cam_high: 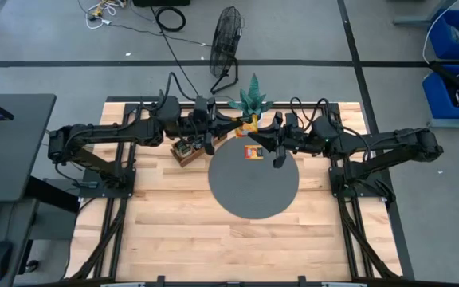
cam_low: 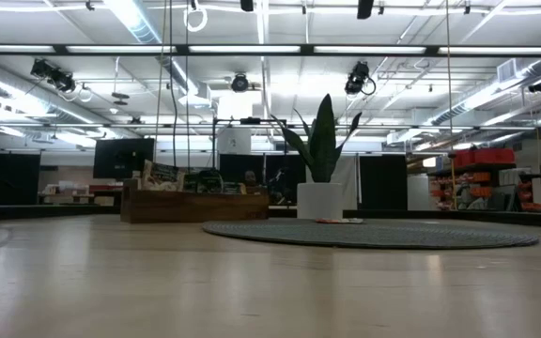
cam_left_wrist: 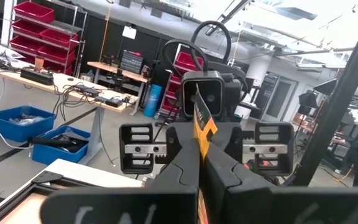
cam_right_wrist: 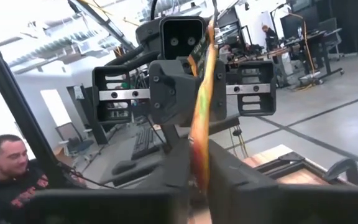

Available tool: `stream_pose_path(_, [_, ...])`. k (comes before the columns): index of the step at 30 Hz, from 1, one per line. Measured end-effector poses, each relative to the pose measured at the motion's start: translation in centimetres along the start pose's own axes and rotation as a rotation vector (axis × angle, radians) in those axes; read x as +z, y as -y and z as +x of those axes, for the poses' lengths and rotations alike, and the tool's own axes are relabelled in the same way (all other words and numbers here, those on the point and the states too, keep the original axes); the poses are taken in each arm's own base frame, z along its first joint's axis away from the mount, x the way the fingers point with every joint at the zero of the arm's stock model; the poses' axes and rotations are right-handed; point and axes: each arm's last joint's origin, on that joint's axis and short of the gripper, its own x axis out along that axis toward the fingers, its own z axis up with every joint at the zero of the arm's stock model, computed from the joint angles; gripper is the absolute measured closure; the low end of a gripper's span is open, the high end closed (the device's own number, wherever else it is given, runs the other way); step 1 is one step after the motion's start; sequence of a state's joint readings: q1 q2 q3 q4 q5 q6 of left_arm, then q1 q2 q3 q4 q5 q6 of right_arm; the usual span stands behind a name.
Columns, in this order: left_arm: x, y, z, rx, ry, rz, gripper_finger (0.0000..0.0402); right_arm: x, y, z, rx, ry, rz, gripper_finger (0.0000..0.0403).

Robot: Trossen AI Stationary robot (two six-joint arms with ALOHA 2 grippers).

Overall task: Pick & Place Tea
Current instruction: Put the orange tea bag into the right section of the wooden organizer

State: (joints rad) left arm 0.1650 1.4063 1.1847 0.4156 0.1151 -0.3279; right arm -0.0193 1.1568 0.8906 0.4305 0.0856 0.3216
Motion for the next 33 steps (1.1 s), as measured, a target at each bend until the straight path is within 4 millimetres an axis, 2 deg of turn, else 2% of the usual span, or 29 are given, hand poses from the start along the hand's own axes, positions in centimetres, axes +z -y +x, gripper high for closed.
stream_pose_path(1, [0.0, 0.0, 0.0, 0.0, 0.0, 0.0, 0.0399, 0.0, 0.0, 0.0, 0.0, 0.0, -0.013, 0.0386])
stream_pose_path(8, [-0.1, 0.0, 0.0, 0.004, -0.011, -0.002, 0.0394, 0.0, 0.0, 0.0, -0.011, 0.0, -0.038, 0.0396])
stream_pose_path(14, [0.4, 0.2, -0.4, -0.016, -0.007, -0.028, 0.0357, 0.2, 0.2, -0.2, -0.019, -0.002, -0.051, 0.04])
stream_pose_path(19, [1.9, 0.9, -1.8, -0.045, 0.002, -0.025, 0.0324, -0.1, 0.2, -0.4, -0.006, -0.049, -0.057, 0.0401])
stream_pose_path(22, [2.6, 0.6, -2.8, -0.018, -0.017, -0.039, 0.0303, -0.3, 0.2, -0.4, 0.015, -0.081, -0.046, 0.0401])
stream_pose_path(25, [3.1, -0.2, -3.6, 0.03, -0.056, -0.131, 0.028, -0.7, 0.3, -0.4, 0.011, -0.12, -0.03, 0.0402])
stream_pose_path(28, [3.5, -1.0, -3.8, 0.042, -0.171, -0.222, 0.0257, -1.1, 0.4, -0.5, 0.015, -0.162, -0.03, 0.0402])
stream_pose_path(33, [3.9, -1.4, -2.8, 0.002, -0.327, -0.304, 0.0223, -1.9, 0.6, -0.6, 0.004, -0.25, -0.018, 0.0403])
